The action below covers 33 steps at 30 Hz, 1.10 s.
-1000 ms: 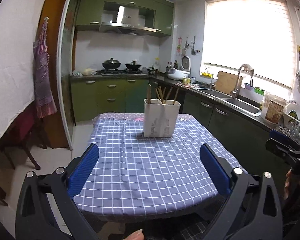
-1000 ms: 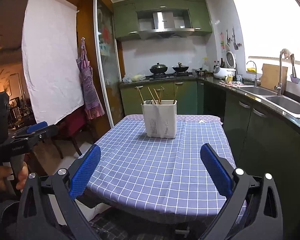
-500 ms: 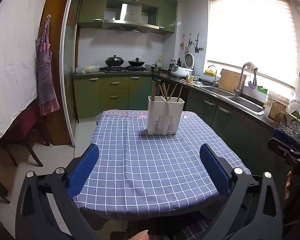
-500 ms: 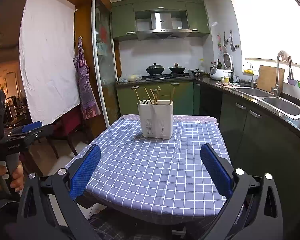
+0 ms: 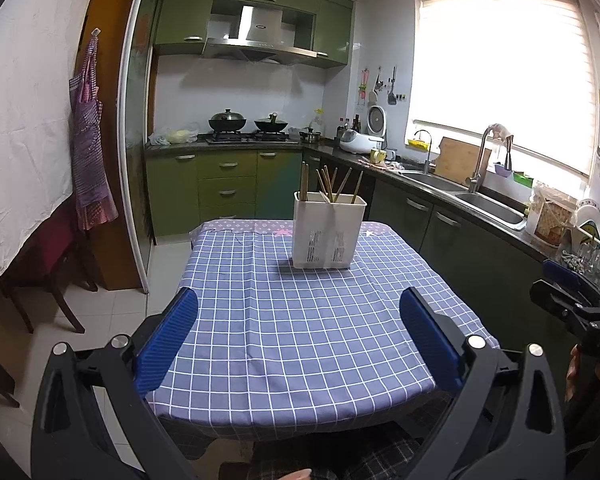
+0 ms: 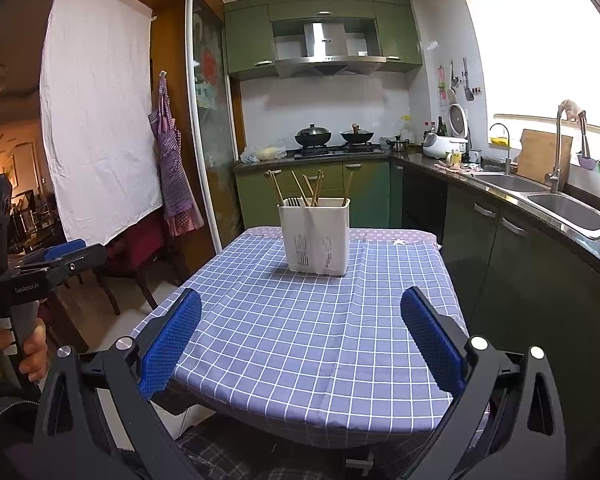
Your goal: Organize utensils
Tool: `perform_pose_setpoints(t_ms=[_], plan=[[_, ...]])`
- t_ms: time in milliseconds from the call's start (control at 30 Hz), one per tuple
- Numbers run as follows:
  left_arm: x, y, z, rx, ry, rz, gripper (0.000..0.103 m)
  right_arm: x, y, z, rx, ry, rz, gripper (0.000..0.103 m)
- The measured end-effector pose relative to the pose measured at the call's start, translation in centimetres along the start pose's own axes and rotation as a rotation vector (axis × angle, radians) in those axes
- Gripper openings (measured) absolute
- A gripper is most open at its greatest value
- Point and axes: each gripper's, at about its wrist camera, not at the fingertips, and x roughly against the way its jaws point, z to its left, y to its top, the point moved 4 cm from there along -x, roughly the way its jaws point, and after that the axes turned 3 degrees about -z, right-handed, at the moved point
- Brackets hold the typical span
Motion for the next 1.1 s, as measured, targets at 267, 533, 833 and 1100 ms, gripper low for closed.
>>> perform_pose_setpoints(t_ms=[267,533,833,1100], plan=[[-0.04,0.03,-0.5,-0.01,-0.004,0.002,0.096,-0.33,-0.01,-0.08,0.002,-0.004,-0.001,0.098],[-0.12,0.01,-0.49,-0.014,-0.003,0.004,0.096,-0.47,-0.03,-0.18,0.003,0.0,0.0,0.098],[-0.08,-0.08,-0.62,-0.012,-0.015,0.007,0.096,-0.69,-0.16,-0.15,0.006,0.007,0.007,0.098],[-0.01,-0.27,-0.73,-0.018,-0.026,0.009,0.096,-0.77,-0.17,0.0,0.006,0.007,0.007,0.098]])
